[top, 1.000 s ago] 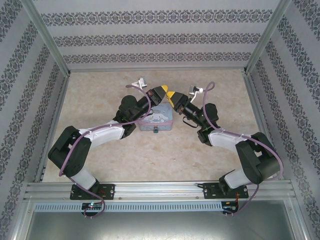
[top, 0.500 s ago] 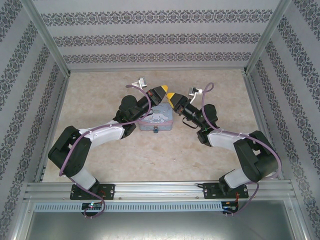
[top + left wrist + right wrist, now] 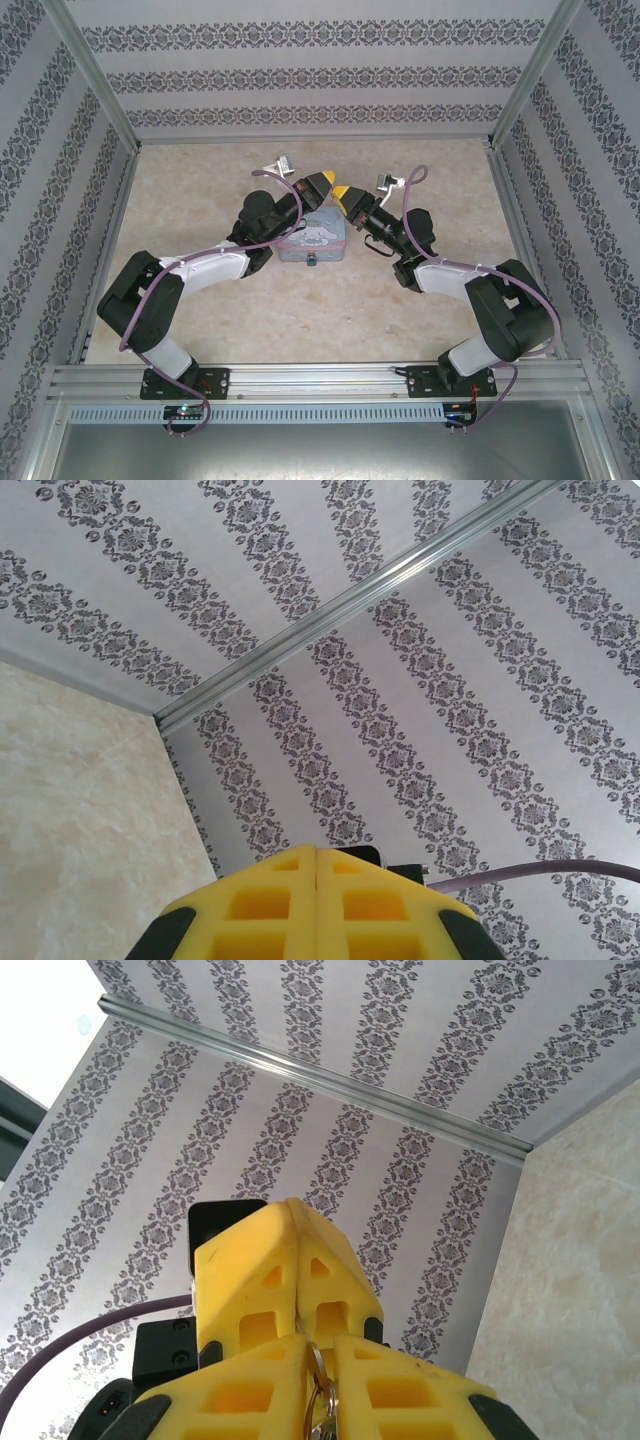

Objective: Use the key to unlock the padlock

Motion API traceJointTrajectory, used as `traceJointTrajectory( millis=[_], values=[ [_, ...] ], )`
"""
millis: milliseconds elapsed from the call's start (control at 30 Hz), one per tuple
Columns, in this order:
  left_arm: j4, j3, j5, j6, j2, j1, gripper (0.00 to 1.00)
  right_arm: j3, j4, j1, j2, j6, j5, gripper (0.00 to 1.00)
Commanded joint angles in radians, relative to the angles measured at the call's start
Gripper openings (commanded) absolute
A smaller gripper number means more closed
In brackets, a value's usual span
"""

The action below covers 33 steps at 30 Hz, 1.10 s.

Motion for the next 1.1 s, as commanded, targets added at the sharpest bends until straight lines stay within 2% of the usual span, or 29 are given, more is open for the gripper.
traceJointTrajectory(
  millis=[0,300,500,567,633,700,900,967,1033,1067],
  values=[
    [0.063,-0.007,0.004,-0.009,0.010,0.010,0.00,0.016,0.045,0.006,0.019,0.002,0.013,0.16],
    [0.060,-0.009,0.006,-0.010,0.011,0.009,0.00,0.024,0.053,0.005,0.023,0.006,0.006,0.15],
    [0.062,-0.013,0.004,-0.012,0.011,0.008,0.00,0.030,0.056,0.005,0.024,0.006,0.001,0.01],
    [0.061,-0.014,0.004,-0.013,0.011,0.008,0.00,0.032,0.056,0.004,0.024,0.006,0.000,0.02],
    [0.062,-0.015,0.003,-0.012,0.011,0.008,0.00,0.034,0.057,0.005,0.024,0.007,0.000,0.10],
    [0.062,-0.015,0.003,-0.013,0.011,0.008,0.00,0.036,0.056,0.005,0.026,0.009,0.001,0.14],
    [0.060,-0.017,0.003,-0.013,0.009,0.007,0.00,0.039,0.057,0.005,0.030,0.011,0.000,0.13],
    [0.057,-0.017,0.005,-0.011,0.010,0.007,0.00,0.039,0.058,0.005,0.030,0.011,-0.001,0.10],
    [0.055,-0.018,0.005,-0.013,0.009,0.006,0.00,0.041,0.059,0.005,0.032,0.010,-0.003,0.01],
    [0.054,-0.019,0.006,-0.013,0.010,0.006,0.00,0.042,0.060,0.005,0.033,0.008,-0.007,0.00]
  ],
)
